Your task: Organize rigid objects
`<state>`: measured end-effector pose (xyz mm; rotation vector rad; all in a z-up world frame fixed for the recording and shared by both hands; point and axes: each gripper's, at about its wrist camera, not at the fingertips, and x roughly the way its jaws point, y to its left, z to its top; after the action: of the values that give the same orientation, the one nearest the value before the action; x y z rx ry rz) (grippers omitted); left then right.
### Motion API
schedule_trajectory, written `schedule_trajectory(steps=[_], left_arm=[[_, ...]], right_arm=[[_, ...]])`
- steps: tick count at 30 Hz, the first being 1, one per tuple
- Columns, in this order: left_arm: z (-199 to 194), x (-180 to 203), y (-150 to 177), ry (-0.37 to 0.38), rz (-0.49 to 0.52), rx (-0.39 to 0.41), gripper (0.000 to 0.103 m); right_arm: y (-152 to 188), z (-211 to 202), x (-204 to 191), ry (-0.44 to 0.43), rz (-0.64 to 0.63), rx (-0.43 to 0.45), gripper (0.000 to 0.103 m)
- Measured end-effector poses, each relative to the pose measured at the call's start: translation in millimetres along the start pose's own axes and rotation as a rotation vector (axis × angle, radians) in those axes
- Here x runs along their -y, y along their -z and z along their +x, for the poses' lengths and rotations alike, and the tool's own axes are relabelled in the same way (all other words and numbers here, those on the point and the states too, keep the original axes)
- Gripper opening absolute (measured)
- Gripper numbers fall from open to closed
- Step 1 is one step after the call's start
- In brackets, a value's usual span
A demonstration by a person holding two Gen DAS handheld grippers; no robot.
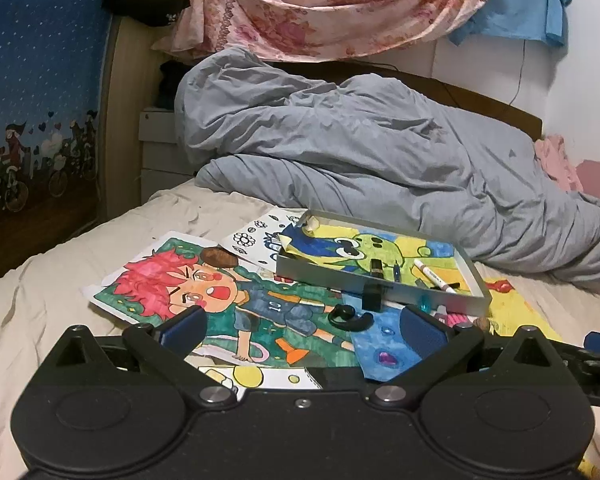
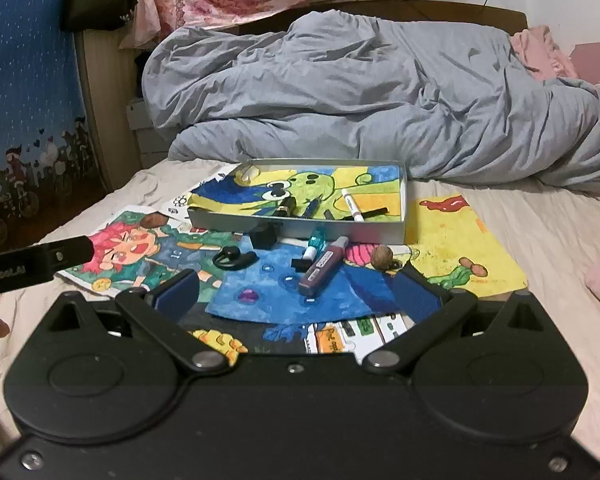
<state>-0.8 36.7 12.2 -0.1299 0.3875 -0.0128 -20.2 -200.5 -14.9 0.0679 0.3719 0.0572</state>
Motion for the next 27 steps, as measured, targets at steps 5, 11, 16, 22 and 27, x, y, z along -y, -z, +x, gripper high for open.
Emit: schedule_trajectory(steps=[5, 11, 16, 22, 27], left_arm=[[1.0, 2.4, 2.5, -0.002, 0.018, -0.008, 0.102], [2.6, 3.4, 2.9, -0.009, 0.022, -0.015, 0.102], [6.6, 2.3, 4.1, -0.021, 0.021, -0.028, 0.102], [10.0, 1.9, 5.2, -0.028, 0.028, -0.034, 0.102], [10.1, 2.1, 5.2, -0.029, 0.028, -0.034, 0.102]], right_arm=[[-2.3, 1.6, 1.0, 0.006, 0.002, -0.004, 0.103], [-1.5, 5.5, 2.8, 0.008, 0.008, -0.017, 0.103], [-0.3, 8.5, 2.7, 0.005, 0.011, -0.027, 0.103], [0.3, 11.9, 4.0, 0.005, 0.015, -0.035, 0.103], [0.4, 12.3, 3.8, 0.005, 0.015, -0.035, 0.103]])
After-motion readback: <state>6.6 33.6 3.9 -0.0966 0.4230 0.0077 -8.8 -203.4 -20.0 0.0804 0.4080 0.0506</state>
